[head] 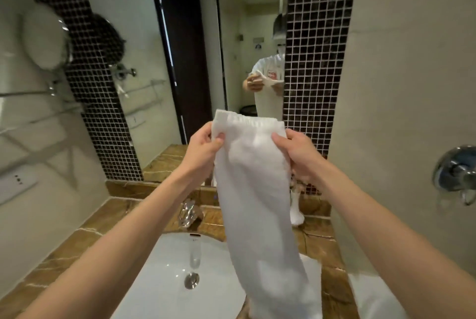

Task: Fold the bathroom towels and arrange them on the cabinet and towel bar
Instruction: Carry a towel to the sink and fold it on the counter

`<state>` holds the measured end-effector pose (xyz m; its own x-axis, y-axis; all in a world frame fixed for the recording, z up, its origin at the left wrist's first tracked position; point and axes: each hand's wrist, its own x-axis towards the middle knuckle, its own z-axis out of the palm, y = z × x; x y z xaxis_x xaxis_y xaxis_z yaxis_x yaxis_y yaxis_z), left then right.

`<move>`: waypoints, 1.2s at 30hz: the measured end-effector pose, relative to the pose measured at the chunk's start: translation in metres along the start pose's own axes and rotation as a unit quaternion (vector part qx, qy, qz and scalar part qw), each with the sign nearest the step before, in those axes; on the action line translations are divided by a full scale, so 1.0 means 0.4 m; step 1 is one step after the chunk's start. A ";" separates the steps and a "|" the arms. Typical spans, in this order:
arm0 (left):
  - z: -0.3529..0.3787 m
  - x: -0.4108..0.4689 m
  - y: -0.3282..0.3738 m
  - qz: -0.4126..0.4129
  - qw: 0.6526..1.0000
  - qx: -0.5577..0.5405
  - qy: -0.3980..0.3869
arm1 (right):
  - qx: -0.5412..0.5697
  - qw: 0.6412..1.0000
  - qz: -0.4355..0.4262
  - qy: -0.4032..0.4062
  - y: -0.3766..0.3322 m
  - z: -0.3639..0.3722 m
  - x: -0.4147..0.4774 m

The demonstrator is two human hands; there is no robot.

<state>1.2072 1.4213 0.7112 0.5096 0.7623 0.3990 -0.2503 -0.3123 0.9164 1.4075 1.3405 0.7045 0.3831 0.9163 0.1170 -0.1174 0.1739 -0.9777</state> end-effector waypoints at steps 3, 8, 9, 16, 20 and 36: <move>-0.046 0.022 0.096 0.030 0.999 0.001 0.034 | -0.012 0.997 -0.070 -0.002 -0.091 0.067 0.043; -0.120 0.045 0.263 0.081 0.993 0.006 0.085 | -0.025 0.986 -0.160 -0.041 -0.239 0.195 0.101; -0.132 0.044 0.298 0.091 0.992 0.008 0.091 | -0.025 0.981 -0.188 -0.044 -0.266 0.223 0.106; -0.193 0.058 0.497 0.166 0.963 0.086 0.196 | -0.001 0.942 -0.336 0.010 -0.397 0.387 0.093; -0.238 0.074 0.567 0.176 0.931 0.146 0.283 | 0.083 0.949 -0.298 -0.067 -0.444 0.463 0.088; -0.511 -0.008 0.681 0.226 0.917 0.240 0.225 | 0.133 0.950 -0.218 -0.181 -0.496 0.720 0.066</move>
<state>0.9691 1.4497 0.9532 0.0243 0.6160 0.7873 0.0935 -0.7855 0.6117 1.1773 1.4342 0.9518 0.1142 0.7917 0.6002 -0.2650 0.6065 -0.7496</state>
